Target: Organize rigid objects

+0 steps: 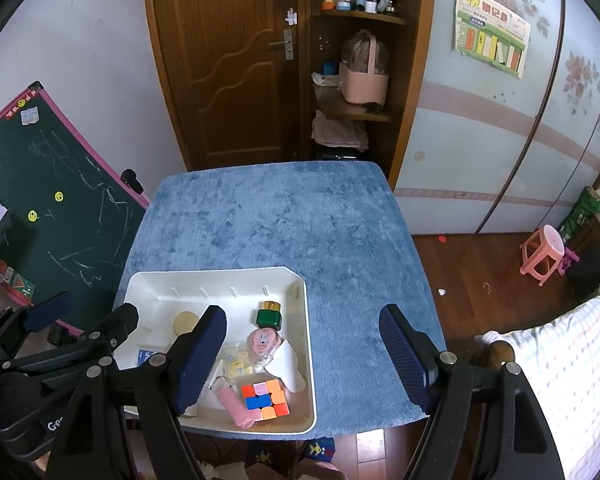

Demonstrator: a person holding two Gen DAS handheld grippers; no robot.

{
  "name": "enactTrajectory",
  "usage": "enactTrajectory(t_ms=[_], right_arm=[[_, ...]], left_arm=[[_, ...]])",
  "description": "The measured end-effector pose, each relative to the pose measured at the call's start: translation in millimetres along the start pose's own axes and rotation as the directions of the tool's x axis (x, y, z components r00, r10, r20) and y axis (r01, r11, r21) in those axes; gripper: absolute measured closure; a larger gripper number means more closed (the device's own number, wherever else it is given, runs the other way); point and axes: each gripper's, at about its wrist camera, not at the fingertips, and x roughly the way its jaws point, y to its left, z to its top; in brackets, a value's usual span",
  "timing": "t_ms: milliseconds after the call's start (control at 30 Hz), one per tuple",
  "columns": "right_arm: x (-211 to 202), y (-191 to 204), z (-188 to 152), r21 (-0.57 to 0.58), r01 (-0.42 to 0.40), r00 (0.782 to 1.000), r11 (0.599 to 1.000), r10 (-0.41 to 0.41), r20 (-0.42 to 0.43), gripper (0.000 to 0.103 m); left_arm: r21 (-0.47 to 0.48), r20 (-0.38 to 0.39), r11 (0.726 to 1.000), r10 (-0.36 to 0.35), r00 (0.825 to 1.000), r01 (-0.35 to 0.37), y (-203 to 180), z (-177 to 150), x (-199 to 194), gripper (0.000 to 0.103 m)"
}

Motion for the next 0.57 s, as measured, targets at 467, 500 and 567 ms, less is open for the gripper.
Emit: enactTrajectory(t_ms=[467,500,567], right_arm=[[3.1,-1.4,4.2,-0.008,0.001,1.000,1.000,-0.001,-0.003,0.024],[3.5,-2.0,4.6,-0.009,0.000,1.000,1.000,0.000,-0.004,0.024],[4.3,-2.8,5.2,-0.010,-0.001,1.000,1.000,0.001,-0.005,0.024]], left_arm=[[0.004,-0.009,1.000,0.008,1.000,-0.008,8.1,0.0,2.2,0.022],[0.004,-0.009,1.000,0.008,1.000,-0.008,8.1,0.2,2.2,0.022],[0.005,-0.010,1.000,0.009,1.000,-0.009,9.8,0.1,3.3,0.022]])
